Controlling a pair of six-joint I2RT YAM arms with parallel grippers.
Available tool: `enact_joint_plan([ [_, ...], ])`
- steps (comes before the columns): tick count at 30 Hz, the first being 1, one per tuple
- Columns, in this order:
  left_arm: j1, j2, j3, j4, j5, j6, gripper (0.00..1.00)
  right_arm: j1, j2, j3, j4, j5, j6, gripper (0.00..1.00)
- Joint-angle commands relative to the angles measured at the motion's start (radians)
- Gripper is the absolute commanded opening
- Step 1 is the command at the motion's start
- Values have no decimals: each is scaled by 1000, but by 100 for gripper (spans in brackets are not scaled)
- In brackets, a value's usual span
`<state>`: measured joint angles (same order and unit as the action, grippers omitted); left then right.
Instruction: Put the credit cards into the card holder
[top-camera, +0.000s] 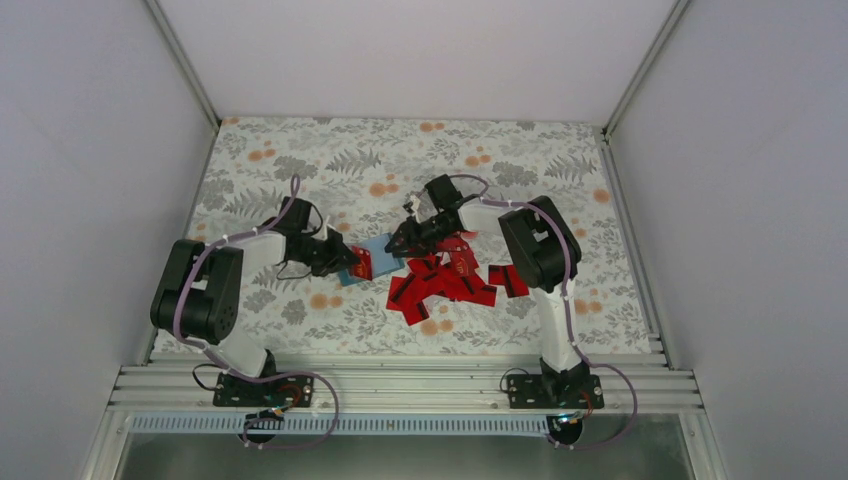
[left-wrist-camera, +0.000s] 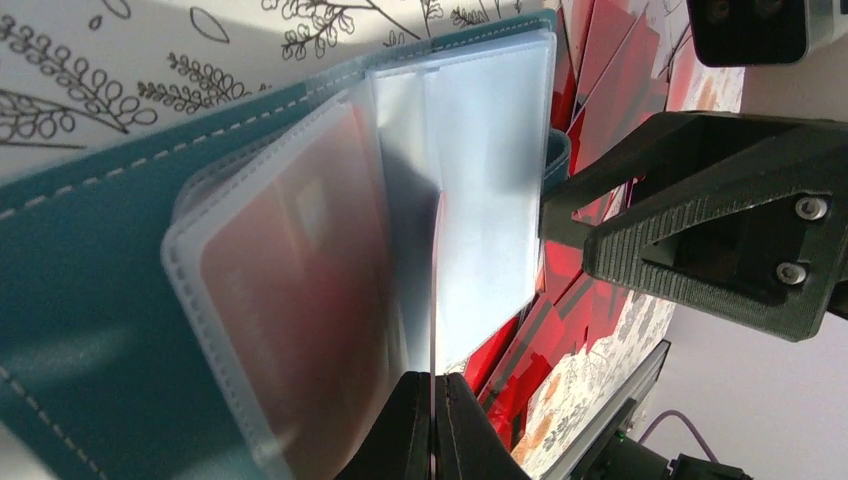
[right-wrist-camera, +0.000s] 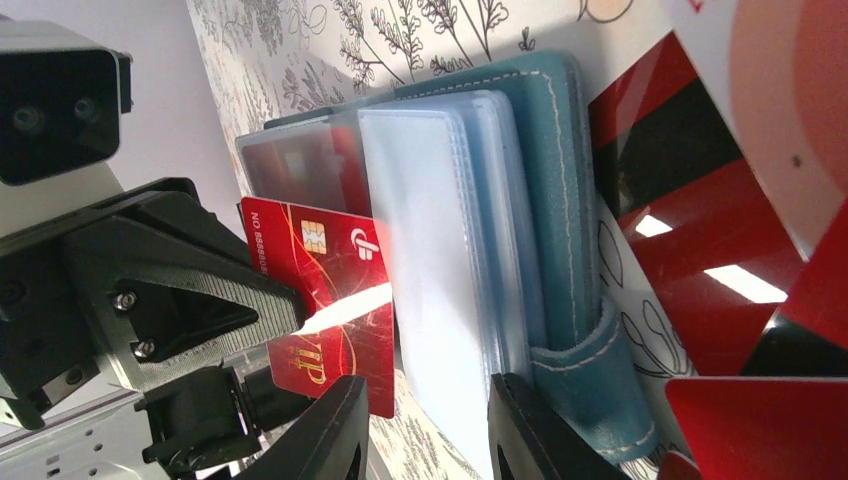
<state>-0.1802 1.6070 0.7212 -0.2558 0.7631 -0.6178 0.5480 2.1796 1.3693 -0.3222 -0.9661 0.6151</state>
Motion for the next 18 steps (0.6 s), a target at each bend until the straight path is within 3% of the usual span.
enact_joint_plan([
  [1, 5, 22, 35, 10, 13, 2, 2, 11, 9, -24, 12, 4, -24, 32],
  [18, 4, 24, 42, 52, -11, 48, 2, 11, 2, -42, 3, 4, -38, 31],
])
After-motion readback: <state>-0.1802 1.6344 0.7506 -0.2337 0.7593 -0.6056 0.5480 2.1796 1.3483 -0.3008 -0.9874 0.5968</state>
